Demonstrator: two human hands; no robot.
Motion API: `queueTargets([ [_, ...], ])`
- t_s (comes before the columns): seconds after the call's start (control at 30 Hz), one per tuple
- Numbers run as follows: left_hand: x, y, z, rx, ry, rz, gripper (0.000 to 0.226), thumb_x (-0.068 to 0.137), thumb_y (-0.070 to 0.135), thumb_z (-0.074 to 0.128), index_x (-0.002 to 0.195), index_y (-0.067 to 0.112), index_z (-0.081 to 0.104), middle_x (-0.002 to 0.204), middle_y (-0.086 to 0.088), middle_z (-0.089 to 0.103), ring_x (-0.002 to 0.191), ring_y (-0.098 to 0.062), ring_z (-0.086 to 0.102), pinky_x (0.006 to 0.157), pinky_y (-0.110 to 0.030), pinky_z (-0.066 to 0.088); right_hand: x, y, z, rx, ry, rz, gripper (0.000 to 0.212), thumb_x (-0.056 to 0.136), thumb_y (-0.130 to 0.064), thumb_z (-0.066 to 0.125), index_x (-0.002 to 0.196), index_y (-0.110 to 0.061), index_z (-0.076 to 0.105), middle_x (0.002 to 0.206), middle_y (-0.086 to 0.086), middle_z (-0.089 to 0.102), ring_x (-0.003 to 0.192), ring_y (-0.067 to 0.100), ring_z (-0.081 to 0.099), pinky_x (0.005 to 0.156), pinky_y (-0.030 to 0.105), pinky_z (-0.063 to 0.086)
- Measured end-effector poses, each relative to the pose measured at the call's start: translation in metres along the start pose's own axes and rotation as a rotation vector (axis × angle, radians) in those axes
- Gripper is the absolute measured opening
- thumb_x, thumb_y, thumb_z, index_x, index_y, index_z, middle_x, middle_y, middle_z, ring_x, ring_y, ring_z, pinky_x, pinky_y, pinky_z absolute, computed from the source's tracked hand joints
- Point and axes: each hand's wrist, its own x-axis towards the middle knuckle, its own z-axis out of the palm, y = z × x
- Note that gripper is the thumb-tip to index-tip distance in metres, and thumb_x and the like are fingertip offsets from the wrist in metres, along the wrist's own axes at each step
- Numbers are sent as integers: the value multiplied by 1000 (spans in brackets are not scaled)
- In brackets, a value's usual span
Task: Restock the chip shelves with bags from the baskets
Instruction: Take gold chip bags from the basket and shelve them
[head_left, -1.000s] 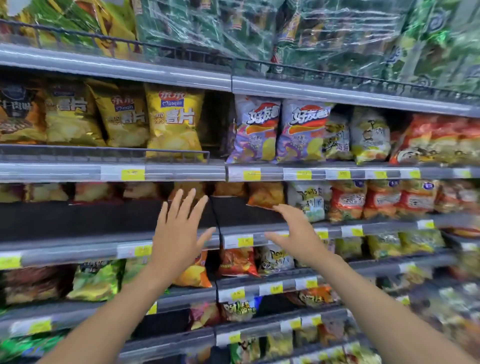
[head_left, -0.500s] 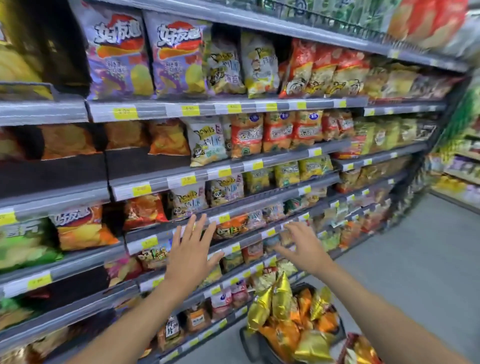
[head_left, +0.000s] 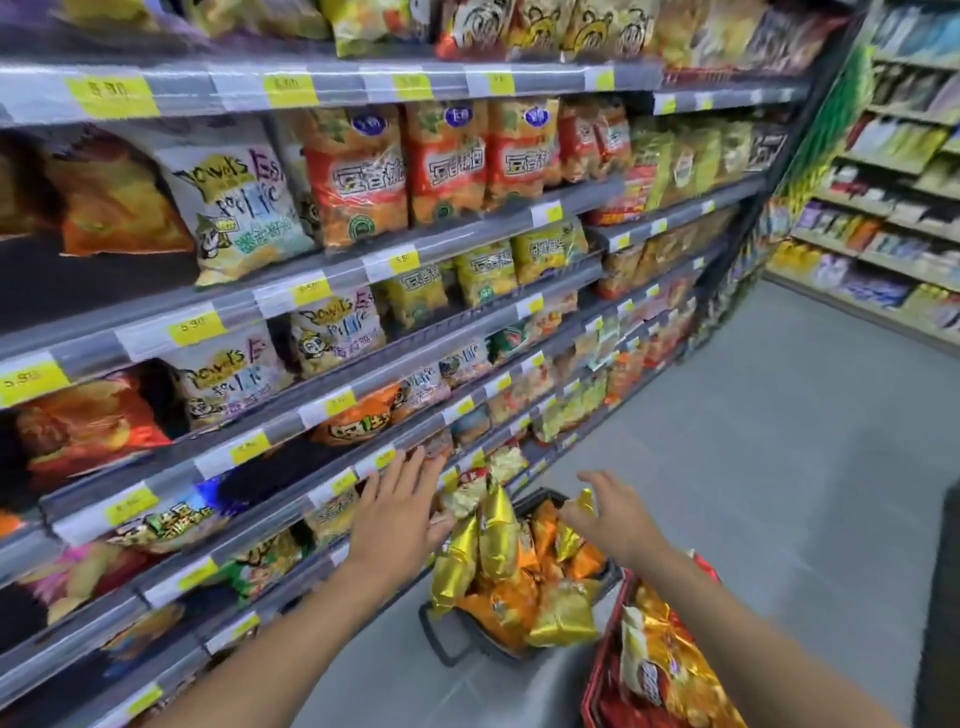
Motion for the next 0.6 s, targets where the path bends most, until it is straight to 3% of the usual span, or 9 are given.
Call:
queueTargets([
  [0.37,103,1,75,-58,-180,7,85,103,66,38,167,28,-4,174,-1,-11,161,-26,-9,130,-48,7,97,32,51,-6,-111,167,79,95,-59,58,157,-16,33,159,8,37,146,28,34,118,44,34],
  [0.5,126,2,110,-93,-214,-47,87,102,67,41,167,27,-1,175,-2,-3,162,-26,-5,130,-50,13,127,50,85,6,-176,181,88,92,-64,56,159,-15,26,165,11,28,150,31,30,118,47,35],
  [0.6,138,1,144,-96,-230,-90,87,100,68,44,166,27,5,175,-2,4,162,-25,1,129,-50,17,150,61,113,-5,-216,162,88,94,-61,59,160,-14,25,162,10,32,147,31,32,116,46,36],
])
